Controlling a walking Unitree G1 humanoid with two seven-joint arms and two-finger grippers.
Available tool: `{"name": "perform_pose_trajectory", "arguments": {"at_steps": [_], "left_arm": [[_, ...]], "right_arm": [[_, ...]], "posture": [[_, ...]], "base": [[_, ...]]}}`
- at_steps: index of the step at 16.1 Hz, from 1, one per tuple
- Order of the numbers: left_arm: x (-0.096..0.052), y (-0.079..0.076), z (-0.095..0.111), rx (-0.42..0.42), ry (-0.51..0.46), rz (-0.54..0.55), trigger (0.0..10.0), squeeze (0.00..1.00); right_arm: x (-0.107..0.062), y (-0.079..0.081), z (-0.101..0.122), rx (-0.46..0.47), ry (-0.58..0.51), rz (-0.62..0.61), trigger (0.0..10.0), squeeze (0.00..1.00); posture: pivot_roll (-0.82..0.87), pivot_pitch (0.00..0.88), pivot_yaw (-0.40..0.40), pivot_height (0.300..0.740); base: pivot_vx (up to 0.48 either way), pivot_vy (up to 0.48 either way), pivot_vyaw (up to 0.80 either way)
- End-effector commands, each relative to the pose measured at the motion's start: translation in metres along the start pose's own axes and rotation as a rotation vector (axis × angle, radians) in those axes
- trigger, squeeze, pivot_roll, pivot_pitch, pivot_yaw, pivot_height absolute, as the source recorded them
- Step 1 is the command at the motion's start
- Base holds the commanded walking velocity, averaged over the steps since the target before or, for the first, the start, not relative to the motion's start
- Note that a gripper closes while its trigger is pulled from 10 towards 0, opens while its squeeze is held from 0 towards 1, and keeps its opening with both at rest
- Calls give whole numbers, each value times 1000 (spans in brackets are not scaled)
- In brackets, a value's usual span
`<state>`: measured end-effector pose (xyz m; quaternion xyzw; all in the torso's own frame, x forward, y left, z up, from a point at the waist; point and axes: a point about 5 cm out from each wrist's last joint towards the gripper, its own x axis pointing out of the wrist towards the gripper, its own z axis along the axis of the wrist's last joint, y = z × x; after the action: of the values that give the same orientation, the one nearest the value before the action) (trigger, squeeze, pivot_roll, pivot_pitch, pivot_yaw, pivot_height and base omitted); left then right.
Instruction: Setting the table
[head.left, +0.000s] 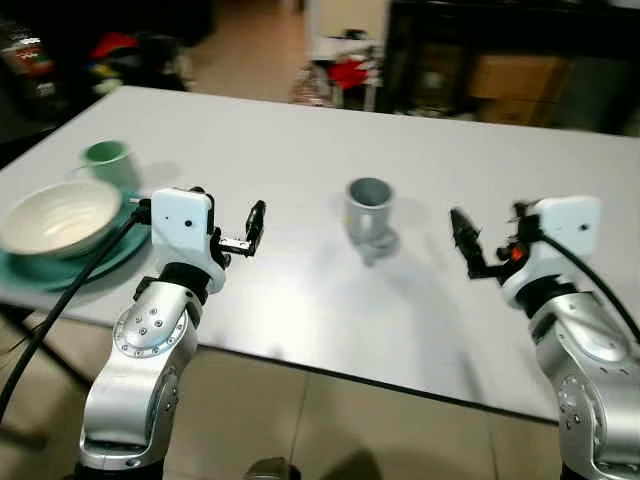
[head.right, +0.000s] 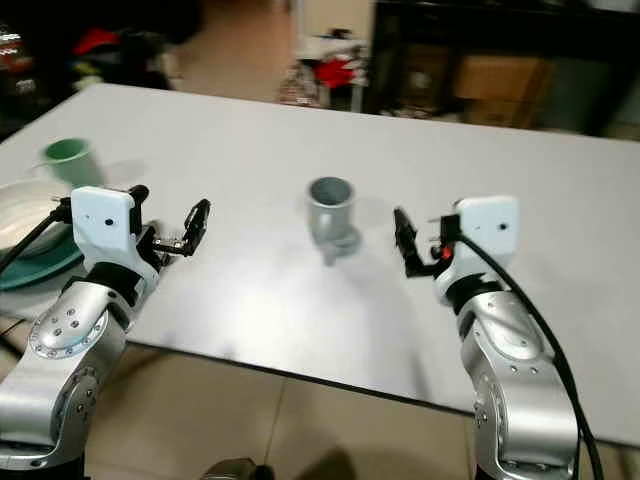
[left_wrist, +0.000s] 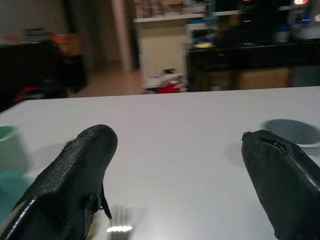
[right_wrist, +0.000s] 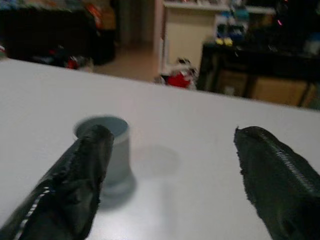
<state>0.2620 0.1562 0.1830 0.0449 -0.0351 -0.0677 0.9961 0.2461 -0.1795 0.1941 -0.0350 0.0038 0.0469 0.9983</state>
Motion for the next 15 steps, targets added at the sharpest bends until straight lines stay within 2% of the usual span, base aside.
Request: {"name": "perform_pose_trajectory", "arguments": {"at_steps": [1,3,5,7,9,12,15], "left_arm": [[2,4,2,53,-43,64,10000,0],[2,5,1,77,-70,112,10000,0],[-1,3,0,72,-58,112,10000,0],[-5,1,-8,24,10,61,10000,0],[-1,4,-9,64,5,45,10000,0],[1,5,-12,65,44,-13,10000,0],[-1,2,-10,-14,71,-65,10000,0]], "right_arm": [[-3,3,1,6,-11,11,10000,1000],[-5,10,1,7,-10,33,10000,1000],[-6,9,0,1,4,19,10000,1000],[-8,8,0,19,3,23,10000,1000],[-7,3,1,19,-14,10,10000,1000],[-7,0,3,15,-21,0,10000,1000],[-5,10,2,46,-24,37,10000,1000]], "posture": [[72,0,48,740],[70,0,49,740],[69,0,43,740],[63,0,49,740],[58,0,51,740],[57,0,54,740],[62,0,61,740]], "base": [[0,0,800],[0,0,800],[0,0,800],[0,0,800],[0,0,800],[0,0,800],[0,0,800]]}}
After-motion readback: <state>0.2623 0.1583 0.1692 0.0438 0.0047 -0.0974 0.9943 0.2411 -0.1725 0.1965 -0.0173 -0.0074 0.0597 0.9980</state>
